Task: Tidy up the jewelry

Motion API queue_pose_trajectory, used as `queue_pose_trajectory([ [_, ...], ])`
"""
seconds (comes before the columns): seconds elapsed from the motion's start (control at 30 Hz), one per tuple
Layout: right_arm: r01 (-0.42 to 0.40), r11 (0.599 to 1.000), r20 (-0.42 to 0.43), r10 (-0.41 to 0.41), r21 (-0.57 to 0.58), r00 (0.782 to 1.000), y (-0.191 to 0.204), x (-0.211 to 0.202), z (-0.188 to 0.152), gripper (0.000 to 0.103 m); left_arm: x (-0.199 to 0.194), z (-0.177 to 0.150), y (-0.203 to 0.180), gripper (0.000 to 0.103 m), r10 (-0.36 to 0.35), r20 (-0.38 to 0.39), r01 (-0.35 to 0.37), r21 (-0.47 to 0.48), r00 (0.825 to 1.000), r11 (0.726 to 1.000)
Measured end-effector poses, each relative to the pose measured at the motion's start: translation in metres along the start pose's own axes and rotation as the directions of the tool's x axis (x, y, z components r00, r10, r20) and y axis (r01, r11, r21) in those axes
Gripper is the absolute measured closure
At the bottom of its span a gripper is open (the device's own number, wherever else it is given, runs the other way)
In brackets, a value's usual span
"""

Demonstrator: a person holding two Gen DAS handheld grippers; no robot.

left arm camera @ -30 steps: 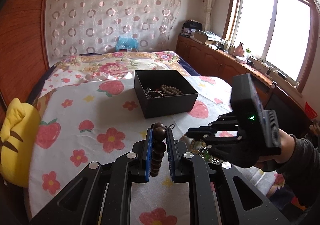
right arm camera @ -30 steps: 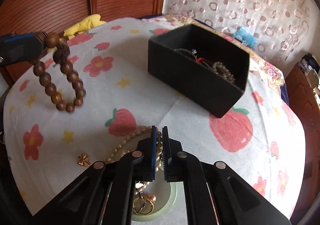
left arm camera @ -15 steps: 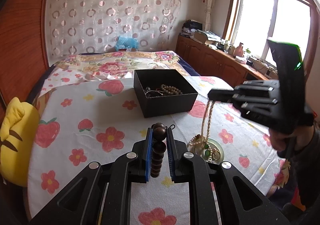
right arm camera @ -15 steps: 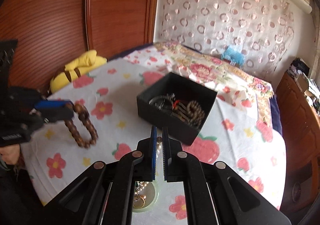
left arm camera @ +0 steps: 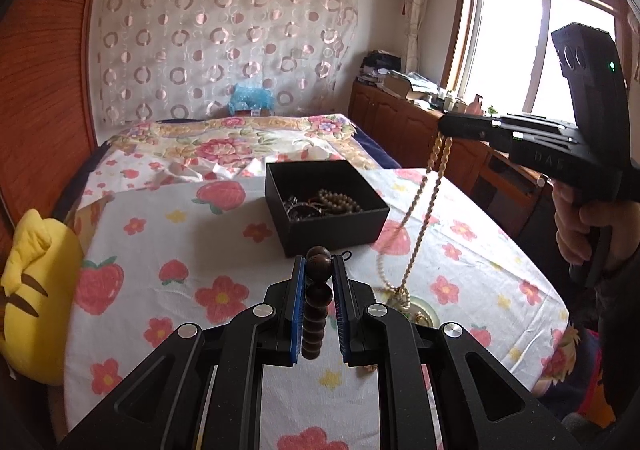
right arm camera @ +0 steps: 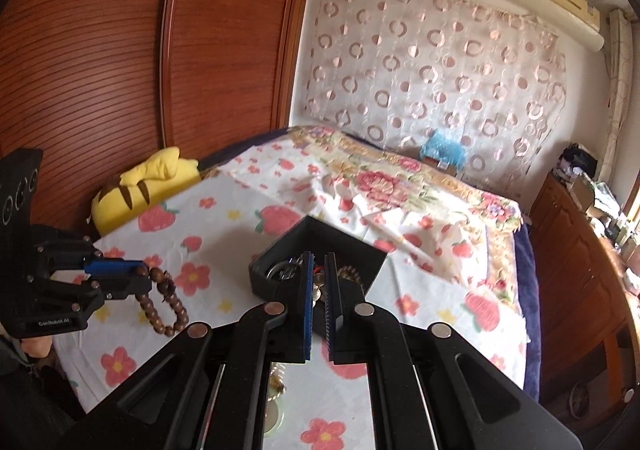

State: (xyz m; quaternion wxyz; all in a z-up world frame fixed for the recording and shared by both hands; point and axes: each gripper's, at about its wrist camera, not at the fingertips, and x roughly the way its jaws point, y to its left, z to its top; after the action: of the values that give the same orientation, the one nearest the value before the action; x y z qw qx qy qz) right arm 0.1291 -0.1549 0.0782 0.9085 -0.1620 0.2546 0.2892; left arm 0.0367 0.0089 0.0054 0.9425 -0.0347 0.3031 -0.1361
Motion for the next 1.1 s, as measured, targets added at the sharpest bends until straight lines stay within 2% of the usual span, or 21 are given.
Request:
queue_pose_trajectory([
  [0.73,0.056,0.998,0.116,-0.056,0.007,0.992,-0.018,-0.033,0.047,0.097,-0.001,0.008,0.001,0.091,-0.002,0.021,0.002,0.001,1.0,1.0],
  [1.1,0.064,0.998,0.155,-0.064,0.006,0.986,-0.02,-0.052,0.06,0.097,0.016,0.005,0.003,0.091,-0.008,-0.006,0.007,-0.012,1.0,1.0],
])
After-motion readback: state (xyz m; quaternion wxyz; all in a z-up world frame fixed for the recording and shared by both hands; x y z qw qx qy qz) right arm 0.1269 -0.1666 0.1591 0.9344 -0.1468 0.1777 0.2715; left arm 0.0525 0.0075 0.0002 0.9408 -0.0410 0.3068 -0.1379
